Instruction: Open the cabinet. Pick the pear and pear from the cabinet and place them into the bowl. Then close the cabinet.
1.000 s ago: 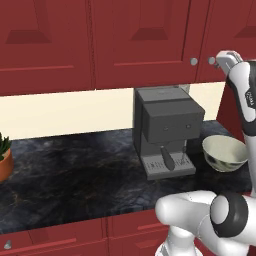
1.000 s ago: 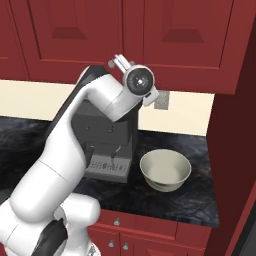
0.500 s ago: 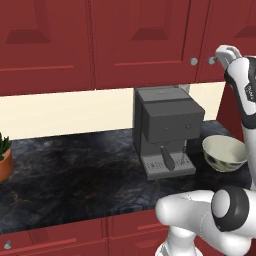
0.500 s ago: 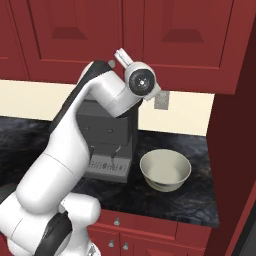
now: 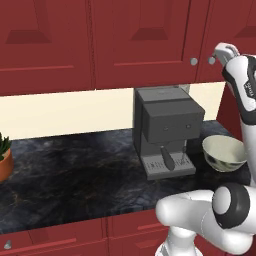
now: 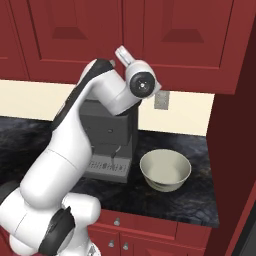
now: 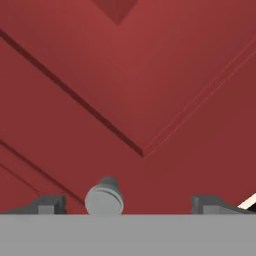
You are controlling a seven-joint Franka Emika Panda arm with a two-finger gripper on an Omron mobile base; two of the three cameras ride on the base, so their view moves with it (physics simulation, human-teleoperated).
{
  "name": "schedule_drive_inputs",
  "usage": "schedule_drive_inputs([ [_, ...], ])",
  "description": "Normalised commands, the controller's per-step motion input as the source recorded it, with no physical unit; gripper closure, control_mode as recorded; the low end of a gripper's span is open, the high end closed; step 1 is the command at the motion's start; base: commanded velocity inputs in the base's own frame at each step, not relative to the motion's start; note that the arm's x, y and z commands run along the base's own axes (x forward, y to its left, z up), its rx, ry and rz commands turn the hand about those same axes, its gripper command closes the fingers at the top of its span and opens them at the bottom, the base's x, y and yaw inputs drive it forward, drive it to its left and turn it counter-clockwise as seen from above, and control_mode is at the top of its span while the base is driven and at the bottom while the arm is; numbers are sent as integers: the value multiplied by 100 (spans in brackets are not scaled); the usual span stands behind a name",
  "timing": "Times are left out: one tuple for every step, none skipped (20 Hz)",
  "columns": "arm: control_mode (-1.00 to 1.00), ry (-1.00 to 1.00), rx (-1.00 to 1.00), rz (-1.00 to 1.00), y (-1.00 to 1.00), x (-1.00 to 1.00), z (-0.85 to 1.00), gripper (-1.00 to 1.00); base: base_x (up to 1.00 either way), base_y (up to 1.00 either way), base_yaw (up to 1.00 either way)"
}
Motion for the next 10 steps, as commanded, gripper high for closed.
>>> schedule_drive_inputs([
  [-100,-2,0,0,0,20,2,-100,0,0,0],
  [-100,-3,0,0,0,19,2,-100,0,0,0],
  [-100,0,0,0,0,21,1,-100,0,0,0],
  [-100,0,0,0,0,22,1,-100,0,0,0],
  [-100,-1,0,0,0,22,1,-100,0,0,0],
  [-100,0,0,0,0,22,0,-100,0,0,0],
  [-100,0,0,0,0,23,0,-100,0,0,0],
  [-100,0,0,0,0,21,0,-100,0,0,0],
  [-100,0,0,0,0,21,0,-100,0,0,0],
  [-100,0,0,0,0,19,0,-100,0,0,0],
])
